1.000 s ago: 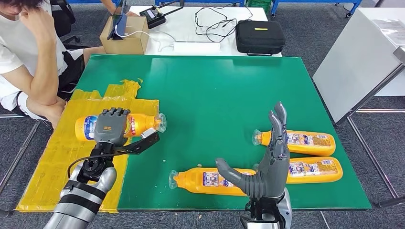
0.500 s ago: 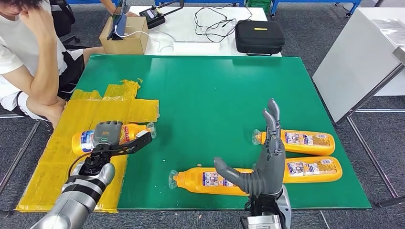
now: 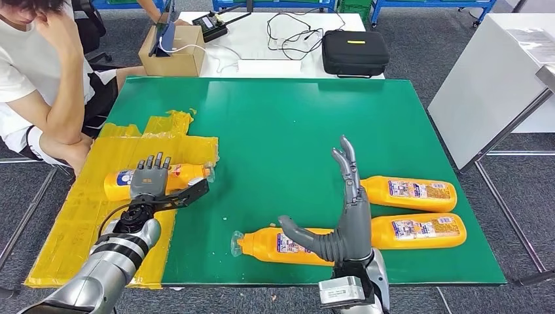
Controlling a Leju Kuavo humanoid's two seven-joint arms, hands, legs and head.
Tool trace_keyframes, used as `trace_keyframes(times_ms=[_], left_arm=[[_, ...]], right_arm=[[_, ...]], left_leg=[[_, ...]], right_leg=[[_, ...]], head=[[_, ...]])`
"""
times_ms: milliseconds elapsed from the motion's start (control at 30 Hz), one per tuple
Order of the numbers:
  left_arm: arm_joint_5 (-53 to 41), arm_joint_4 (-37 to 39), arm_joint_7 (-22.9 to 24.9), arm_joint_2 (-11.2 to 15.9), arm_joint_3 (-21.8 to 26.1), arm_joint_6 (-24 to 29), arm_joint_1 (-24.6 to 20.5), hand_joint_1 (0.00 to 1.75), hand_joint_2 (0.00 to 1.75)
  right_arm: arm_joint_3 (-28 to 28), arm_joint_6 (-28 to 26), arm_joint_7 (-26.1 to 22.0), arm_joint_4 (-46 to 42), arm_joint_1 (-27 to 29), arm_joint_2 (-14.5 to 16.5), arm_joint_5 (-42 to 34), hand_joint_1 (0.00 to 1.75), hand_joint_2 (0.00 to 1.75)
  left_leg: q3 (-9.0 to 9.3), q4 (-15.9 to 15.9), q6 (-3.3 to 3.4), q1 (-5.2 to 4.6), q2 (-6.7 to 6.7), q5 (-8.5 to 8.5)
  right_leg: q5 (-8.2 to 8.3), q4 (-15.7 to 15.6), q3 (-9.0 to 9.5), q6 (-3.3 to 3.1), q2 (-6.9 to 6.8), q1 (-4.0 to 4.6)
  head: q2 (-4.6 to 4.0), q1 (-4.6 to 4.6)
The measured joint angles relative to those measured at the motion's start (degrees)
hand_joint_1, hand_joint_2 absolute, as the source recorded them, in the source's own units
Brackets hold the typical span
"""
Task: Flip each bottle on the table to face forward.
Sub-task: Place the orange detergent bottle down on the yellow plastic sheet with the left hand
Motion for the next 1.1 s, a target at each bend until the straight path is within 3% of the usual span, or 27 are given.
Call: trace_keyframes(times_ms=[267,400,500,600,733,867,967,1100], left_arm=[[5.69,-1.38,-5.74,-0.94,2.85,4.11,1.74,0.00,1.75],[16.59,-7.60,-15.66,-1.76,4.30,4.20,6.34,0.00,0.00],[29.21,-18.13,-26.26,-2.39,4.68,2.04,13.39,0.00,0.00],[36.73,-29.20,-32.10,-2.67,4.66,0.02,20.63,0.00,0.00],[39.43,-39.39,-34.67,-2.83,4.67,-0.54,26.89,0.00,0.00],[39.34,-44.27,-34.99,-2.90,4.67,-0.39,29.48,0.00,0.00],[37.08,-46.41,-34.90,-2.93,4.60,0.96,30.48,0.00,0.00],[38.09,-50.29,-35.11,-3.17,4.12,0.61,32.69,0.00,1.75]], right_arm=[[1.09,2.62,2.30,1.32,-0.05,-0.89,4.66,0.00,1.75],[1.83,4.86,4.82,2.06,-0.01,-2.19,9.66,0.00,1.75],[2.88,7.48,6.34,3.13,0.23,-4.14,13.74,0.00,1.75],[3.86,9.21,7.19,4.25,0.74,-6.32,16.25,0.00,1.75],[4.65,10.38,8.47,5.53,1.08,-8.59,18.49,0.00,1.75],[5.10,10.51,8.96,6.38,1.17,-9.71,19.34,0.00,1.75],[5.28,9.10,12.07,6.93,1.16,-10.32,25.25,0.00,1.75],[5.38,7.20,19.50,8.48,1.07,-11.20,36.03,0.00,1.75]], left_leg=[[-0.03,0.01,-0.07,0.01,-0.01,0.11],[-0.17,0.01,-0.07,-0.01,0.11,0.11],[-0.34,0.02,-0.04,-0.06,0.24,0.07],[-0.45,0.03,0.01,-0.11,0.25,0.00],[-0.61,0.04,0.02,-0.10,0.22,-0.02],[-0.62,0.03,0.02,-0.09,0.23,-0.01],[-0.61,0.03,0.02,-0.07,0.24,0.00],[-0.62,0.03,0.02,-0.06,0.24,0.01]], right_leg=[[0.03,0.11,-0.09,-0.01,0.00,0.00],[0.04,0.12,-0.21,0.00,0.03,-0.01],[0.03,0.11,-0.40,0.01,0.07,-0.03],[0.00,0.10,-0.55,0.07,0.08,-0.07],[-0.02,0.09,-0.73,0.07,0.07,-0.09],[-0.01,0.10,-0.73,0.06,0.07,-0.05],[-0.01,0.11,-0.72,0.05,0.07,-0.04],[0.00,0.11,-0.73,0.06,0.07,-0.05]], head=[[0.00,-0.01],[0.00,0.00],[0.00,0.01],[0.00,0.01],[0.00,-0.01],[0.00,-0.01],[0.00,-0.01],[0.00,0.00]])
